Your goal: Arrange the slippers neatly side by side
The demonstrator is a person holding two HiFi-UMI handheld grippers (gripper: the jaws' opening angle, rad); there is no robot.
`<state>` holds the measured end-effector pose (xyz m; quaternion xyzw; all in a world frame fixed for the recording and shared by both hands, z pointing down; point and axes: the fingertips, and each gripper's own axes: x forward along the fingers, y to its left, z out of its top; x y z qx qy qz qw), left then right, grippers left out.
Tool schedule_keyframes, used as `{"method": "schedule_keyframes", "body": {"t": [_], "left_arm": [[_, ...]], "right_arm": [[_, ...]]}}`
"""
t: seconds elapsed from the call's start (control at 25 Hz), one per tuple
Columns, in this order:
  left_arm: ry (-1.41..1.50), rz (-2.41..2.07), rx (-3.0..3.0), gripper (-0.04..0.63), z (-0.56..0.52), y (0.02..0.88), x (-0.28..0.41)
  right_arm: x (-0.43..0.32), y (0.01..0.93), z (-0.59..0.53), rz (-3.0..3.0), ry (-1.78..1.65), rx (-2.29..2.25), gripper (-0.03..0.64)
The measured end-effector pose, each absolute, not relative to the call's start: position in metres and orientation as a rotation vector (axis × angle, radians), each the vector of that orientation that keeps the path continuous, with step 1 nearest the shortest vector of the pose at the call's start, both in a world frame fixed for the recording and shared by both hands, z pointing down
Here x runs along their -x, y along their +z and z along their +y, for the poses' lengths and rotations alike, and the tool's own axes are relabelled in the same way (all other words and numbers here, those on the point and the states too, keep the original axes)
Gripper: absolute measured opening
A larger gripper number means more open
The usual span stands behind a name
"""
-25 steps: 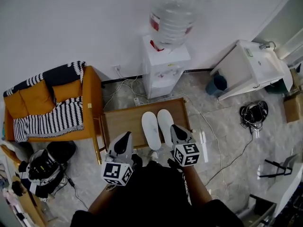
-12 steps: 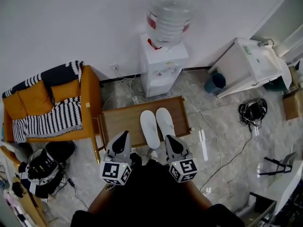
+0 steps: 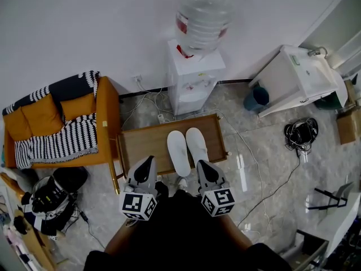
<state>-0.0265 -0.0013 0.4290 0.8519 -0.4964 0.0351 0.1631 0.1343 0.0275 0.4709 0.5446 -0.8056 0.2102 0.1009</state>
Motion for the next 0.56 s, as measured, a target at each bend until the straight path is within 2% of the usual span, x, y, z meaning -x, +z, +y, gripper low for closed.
{"method": "schedule_keyframes", "body": {"t": [0.56], "left_arm": [[0.1,-1.411,-2.43,0.012,-0.0023,0.4326,0.0248]], "right_arm": [[-0.1365,0.474,0.0254,-2.378,0.626,-1.607,0.011]]}}
